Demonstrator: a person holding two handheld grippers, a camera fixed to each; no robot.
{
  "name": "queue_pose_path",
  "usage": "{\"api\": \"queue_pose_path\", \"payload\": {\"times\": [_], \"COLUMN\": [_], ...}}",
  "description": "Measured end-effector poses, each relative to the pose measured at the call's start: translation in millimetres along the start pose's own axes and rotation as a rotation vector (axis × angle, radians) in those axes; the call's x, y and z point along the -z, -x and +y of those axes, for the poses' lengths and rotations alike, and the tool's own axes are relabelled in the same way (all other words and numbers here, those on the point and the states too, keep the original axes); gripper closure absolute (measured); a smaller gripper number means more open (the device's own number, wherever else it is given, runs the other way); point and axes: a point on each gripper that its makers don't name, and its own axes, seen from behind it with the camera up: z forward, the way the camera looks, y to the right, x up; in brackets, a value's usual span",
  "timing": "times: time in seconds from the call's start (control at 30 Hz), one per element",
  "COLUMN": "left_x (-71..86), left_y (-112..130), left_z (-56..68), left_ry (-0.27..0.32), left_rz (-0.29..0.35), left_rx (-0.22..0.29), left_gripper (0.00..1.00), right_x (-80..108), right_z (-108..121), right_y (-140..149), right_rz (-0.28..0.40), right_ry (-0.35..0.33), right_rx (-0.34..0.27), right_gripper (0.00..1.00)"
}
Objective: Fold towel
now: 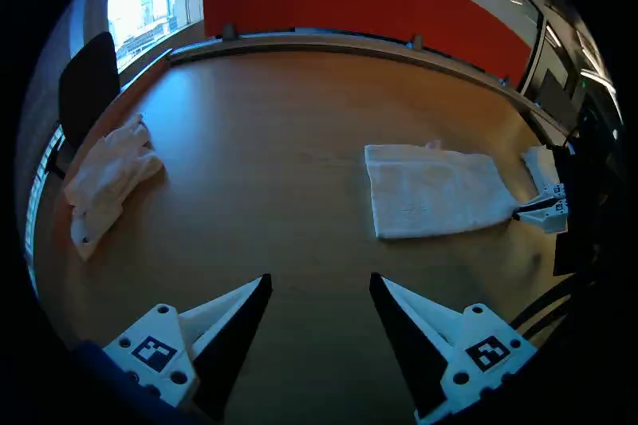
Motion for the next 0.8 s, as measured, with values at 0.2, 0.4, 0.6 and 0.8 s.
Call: {"api": "queue_pose_path", "payload": {"times": [0.2, 0.4, 0.6, 0.8], "left_x": [1.1, 2.3, 4.6, 7.3], "left_y": [-0.4, -1.6, -3.6, -6.4], "left_z": [-0.1, -1.5, -1.1, -0.6], "left_ry": [-0.001, 0.000, 0.004, 0.008], "left_rz": [0.001, 0.003, 0.009, 0.016], "left_rx": [0.001, 0.004, 0.006, 0.007], "left_gripper": [0.09, 0.09, 0.09, 0.09], "right_x": [1.9, 9.8, 22.2, 33.3], "right_z": [1.4, 1.7, 1.5, -2.4], "right_y": [-2.8, -19.1, -50.0, -87.1], "right_rz": [0.005, 0.029, 0.076, 0.123], "right_ry": [0.012, 0.024, 0.035, 0.046], "right_rx": [0.017, 0.039, 0.081, 0.143], "right_gripper": [0.95, 0.95, 0.95, 0.94]}}
